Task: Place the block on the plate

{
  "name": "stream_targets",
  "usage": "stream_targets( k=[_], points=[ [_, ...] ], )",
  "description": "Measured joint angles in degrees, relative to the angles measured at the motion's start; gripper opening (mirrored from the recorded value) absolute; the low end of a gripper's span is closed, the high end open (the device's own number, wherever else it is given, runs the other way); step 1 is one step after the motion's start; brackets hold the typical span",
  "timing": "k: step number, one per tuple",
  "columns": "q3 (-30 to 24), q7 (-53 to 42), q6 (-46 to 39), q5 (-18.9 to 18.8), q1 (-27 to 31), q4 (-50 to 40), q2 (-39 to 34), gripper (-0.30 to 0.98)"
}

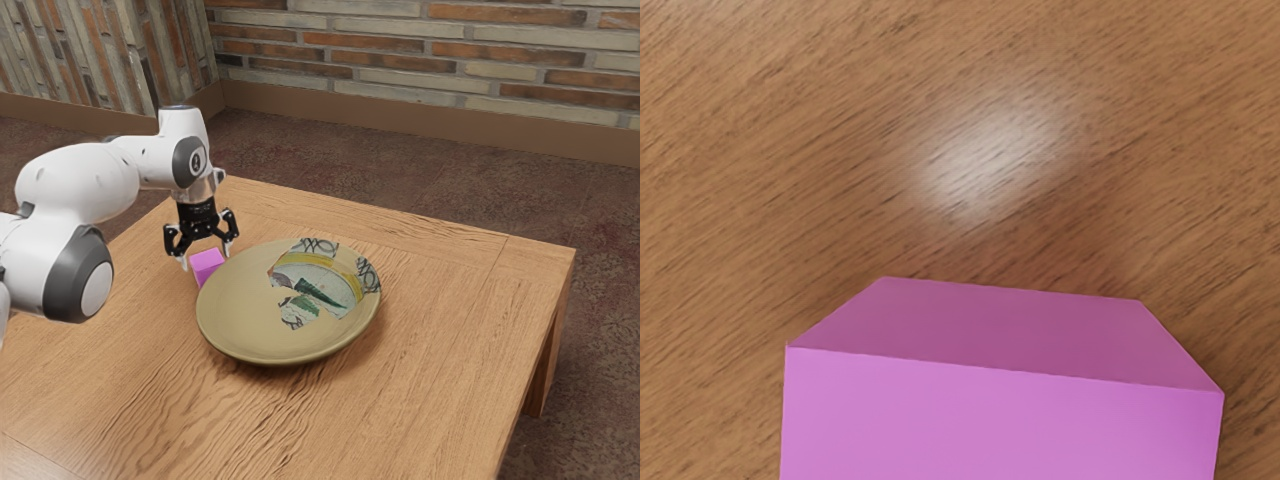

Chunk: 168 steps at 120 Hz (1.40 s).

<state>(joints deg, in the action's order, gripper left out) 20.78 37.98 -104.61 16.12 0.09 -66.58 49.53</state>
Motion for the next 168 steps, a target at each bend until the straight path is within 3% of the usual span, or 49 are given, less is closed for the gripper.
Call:
stream_targets(
  k=[31, 53, 67, 105, 128, 168],
  points=[
    [0.4, -0.7, -0.6, 0.3, 0.0, -0.4, 2.0, 0.68],
    [0.7, -1.0, -0.7, 0.3, 0.0, -0.3, 2.1, 0.45],
    [0.7, -1.1, -0.7, 0.0, 0.0, -0.3, 1.9, 0.38],
    [3.3, -1.1, 0.3, -0.6, -1.1, -0.4, -5.9, 0.34],
    [7.7, -1.0, 1.9, -0.7, -6.5, -0.4, -10.0, 0.32],
    [6.4, -0.9, 2.3, -0.6, -16.0, -2.2, -12.3, 0.33]
  ],
)
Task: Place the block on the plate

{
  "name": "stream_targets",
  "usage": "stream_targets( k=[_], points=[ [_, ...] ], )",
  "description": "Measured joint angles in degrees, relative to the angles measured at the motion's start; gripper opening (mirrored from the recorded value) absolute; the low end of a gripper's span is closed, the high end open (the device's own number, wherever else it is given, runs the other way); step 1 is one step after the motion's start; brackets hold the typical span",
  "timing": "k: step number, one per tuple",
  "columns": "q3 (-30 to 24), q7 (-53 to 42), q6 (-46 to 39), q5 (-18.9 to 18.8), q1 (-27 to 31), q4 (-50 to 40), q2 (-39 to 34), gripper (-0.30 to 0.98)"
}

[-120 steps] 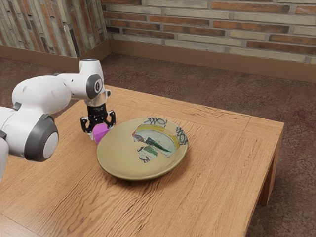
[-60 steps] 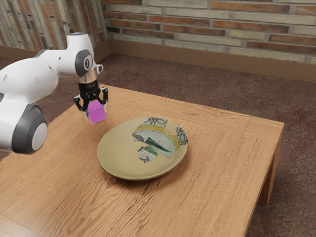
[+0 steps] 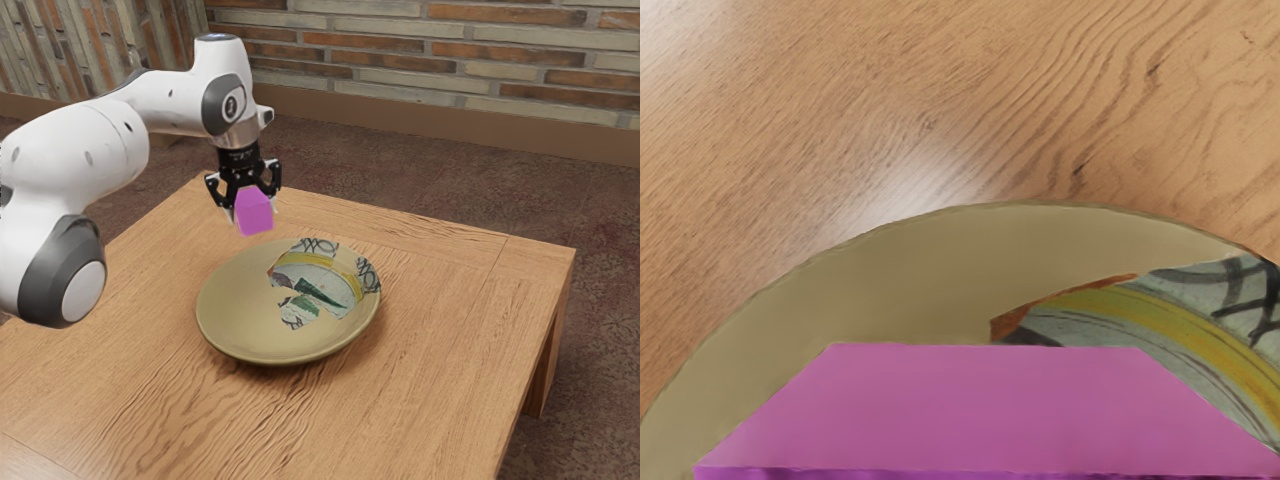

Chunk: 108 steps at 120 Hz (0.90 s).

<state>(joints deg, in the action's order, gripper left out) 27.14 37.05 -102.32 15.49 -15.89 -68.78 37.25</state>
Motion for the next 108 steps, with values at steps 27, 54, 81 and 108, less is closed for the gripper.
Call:
stream_targets(
  k=[27, 54, 81, 108],
  points=[
    [-3.5, 0.0, -0.4, 0.0, -2.1, 0.0, 0.4, 0.33],
    [-6.7, 0.1, -2.0, 0.2, -2.0, 0.0, 4.0, 0.33],
    [-7.2, 0.1, -3.3, 0.4, -1.8, 0.1, 7.4, 0.33],
    [-7.2, 0.0, -4.2, 1.6, -1.9, 0.0, 7.5, 0.50]
  ],
)
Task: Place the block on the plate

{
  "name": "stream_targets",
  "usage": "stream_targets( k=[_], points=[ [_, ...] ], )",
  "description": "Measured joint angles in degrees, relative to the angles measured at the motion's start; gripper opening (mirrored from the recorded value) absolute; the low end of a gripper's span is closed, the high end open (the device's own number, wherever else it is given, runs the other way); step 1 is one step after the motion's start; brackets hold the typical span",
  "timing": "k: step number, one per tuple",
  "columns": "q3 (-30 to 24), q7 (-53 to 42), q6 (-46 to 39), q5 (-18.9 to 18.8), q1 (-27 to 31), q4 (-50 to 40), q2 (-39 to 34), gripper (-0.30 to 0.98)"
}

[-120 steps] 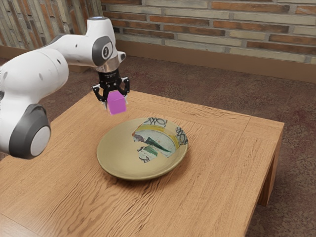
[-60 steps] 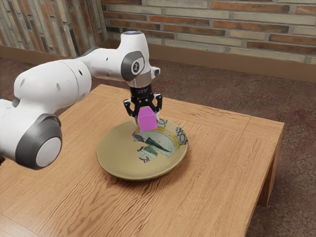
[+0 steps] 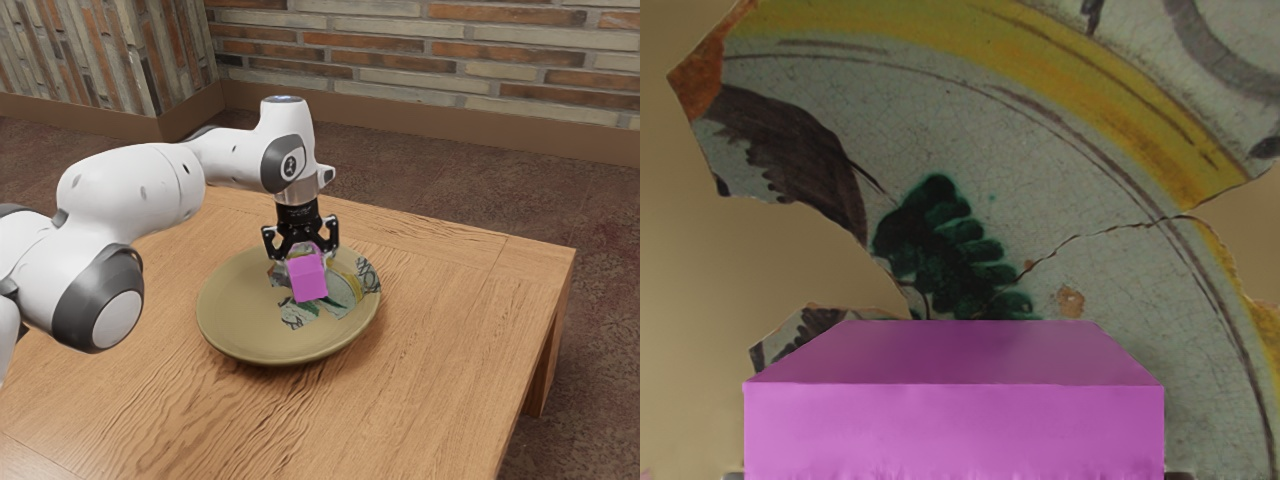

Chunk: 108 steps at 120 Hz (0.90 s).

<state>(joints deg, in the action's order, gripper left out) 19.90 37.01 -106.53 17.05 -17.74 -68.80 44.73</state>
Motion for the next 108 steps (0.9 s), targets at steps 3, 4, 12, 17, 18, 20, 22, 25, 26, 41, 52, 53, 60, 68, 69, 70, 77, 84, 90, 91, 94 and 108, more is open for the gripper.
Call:
stream_targets(
  k=[3, 4, 12, 17, 18, 20, 22, 25, 26, 41, 52, 53, 60, 68, 69, 70, 77, 84, 90, 91, 94, 108],
  points=[
    [0.0, 0.0, -0.1, 0.1, 0.0, 0.0, 0.0, 0.52],
    [0.0, 0.0, -0.1, 0.1, 0.0, 0.0, 0.0, 0.53],
    [0.0, 0.0, -0.3, 0.2, 0.0, 0.0, 0.0, 0.57],
    [0.0, 0.0, -0.3, 0.3, 0.0, 0.0, -0.1, 0.59],
    [0.0, 0.0, -0.3, 0.3, 0.0, 0.0, -0.2, 0.60],
    [0.0, 0.1, -0.3, 0.3, 0.0, 0.0, -0.3, 0.60],
    [0.0, 0.1, -0.3, 0.3, 0.0, 0.0, -0.4, 0.61],
    [0.0, 0.2, -0.2, 0.4, 0.0, 0.0, -0.5, 0.62],
    [0.0, 0.2, -0.1, 0.4, 0.0, 0.0, -0.6, 0.62],
    [0.6, 0.7, 1.6, 0.3, 0.2, -0.1, -3.1, 0.65],
    [0.6, 0.7, 3.9, -0.1, 0.3, -1.1, -7.5, 0.66],
    [0.6, 0.6, 4.1, -0.1, 0.3, -1.1, -7.9, 0.66],
    [0.6, -0.3, 5.3, -0.4, 0.3, -2.4, -10.7, 0.67],
    [0.6, -2.0, 6.8, -1.1, 0.3, -3.0, -14.0, 0.67],
    [0.6, -2.3, 7.1, -1.2, 0.3, -3.0, -14.4, 0.67],
    [0.6, -2.7, 7.3, -1.3, 0.3, -3.0, -14.8, 0.67],
    [0.7, -5.4, 9.0, -2.2, 0.3, -3.5, -17.7, 0.68],
    [0.3, -8.3, 11.1, -3.6, 0.3, -4.7, -21.9, 0.68],
    [-0.2, -11.1, 12.9, -4.9, 0.4, -6.2, -26.0, 0.68],
    [-0.4, -11.5, 13.2, -5.2, 0.4, -6.5, -26.6, 0.68],
    [-1.2, -12.9, 14.0, -5.9, 0.4, -7.5, -28.9, 0.68],
    [-4.0, -18.4, 16.8, -9.3, -0.1, -12.9, -39.3, 0.68]
  ],
)
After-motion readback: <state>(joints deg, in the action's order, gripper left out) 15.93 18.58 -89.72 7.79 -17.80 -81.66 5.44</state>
